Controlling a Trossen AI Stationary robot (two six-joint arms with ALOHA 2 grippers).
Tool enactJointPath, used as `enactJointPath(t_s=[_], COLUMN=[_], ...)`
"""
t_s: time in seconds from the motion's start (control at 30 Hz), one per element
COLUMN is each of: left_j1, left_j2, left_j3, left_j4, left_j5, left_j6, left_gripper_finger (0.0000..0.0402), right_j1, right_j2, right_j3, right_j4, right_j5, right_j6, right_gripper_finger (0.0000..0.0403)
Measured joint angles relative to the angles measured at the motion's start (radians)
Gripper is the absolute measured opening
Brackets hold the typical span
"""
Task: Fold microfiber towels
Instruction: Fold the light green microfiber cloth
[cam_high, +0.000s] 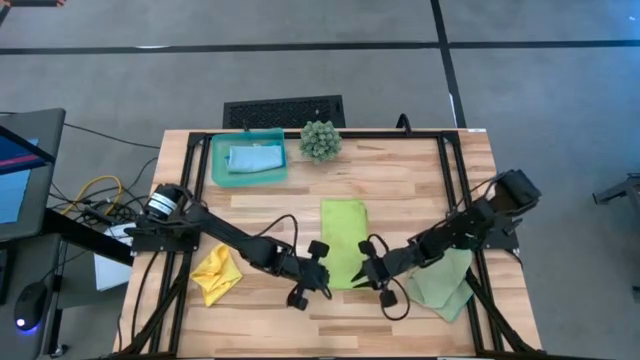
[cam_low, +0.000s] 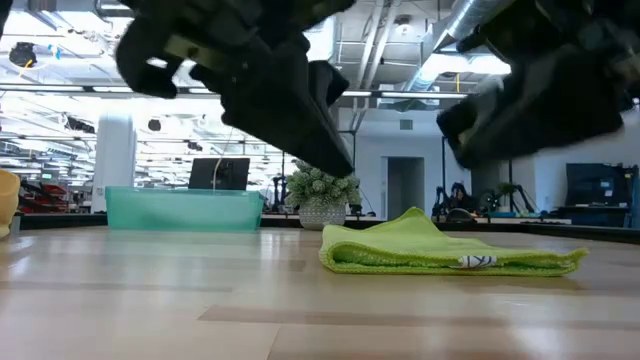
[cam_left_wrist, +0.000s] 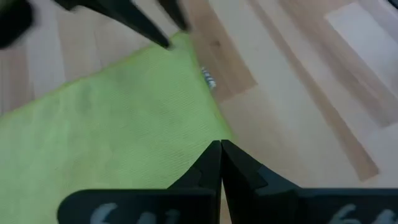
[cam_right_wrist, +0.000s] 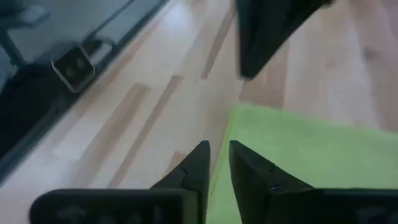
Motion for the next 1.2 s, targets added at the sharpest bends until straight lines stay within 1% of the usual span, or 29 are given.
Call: enactJointPath(t_s=[0.07, 0.17, 0.27, 0.33, 0.47, 0.63, 1.2], left_j1=[0.016, 0.048, 0.073, 0.084, 0.095, 0.094, 0.095], left_j2=[0.000, 0.001, 0.002, 0.002, 0.002, 0.002, 0.002], left_j3=[-0.019, -0.087, -0.142, -0.161, -0.185, -0.185, -0.185], left_j4=[0.053, 0.172, 0.241, 0.257, 0.299, 0.308, 0.319], left_j5=[0.026, 0.093, 0.094, 0.086, 0.081, 0.081, 0.072], left_j6=[-0.002, -0.008, -0.020, -0.030, -0.047, -0.046, -0.051], left_gripper_finger=[0.0000, 0.0000, 0.0000, 0.0000, 0.0000, 0.0000, 0.0000], right_j1=[0.000, -0.002, -0.003, -0.009, -0.028, -0.050, -0.108], right_j2=[0.048, 0.108, 0.150, 0.167, 0.187, 0.196, 0.196], right_j3=[-0.001, 0.013, 0.030, 0.034, 0.035, 0.036, 0.035], right_j4=[0.031, 0.034, 0.034, 0.030, 0.027, 0.016, 0.021], right_j5=[0.000, 0.017, 0.079, 0.108, 0.110, 0.107, 0.107], right_j6=[-0.019, -0.072, -0.086, -0.088, -0.087, -0.086, -0.086], right_gripper_finger=[0.0106, 0.0142, 0.0175, 0.0193, 0.0218, 0.0229, 0.0230])
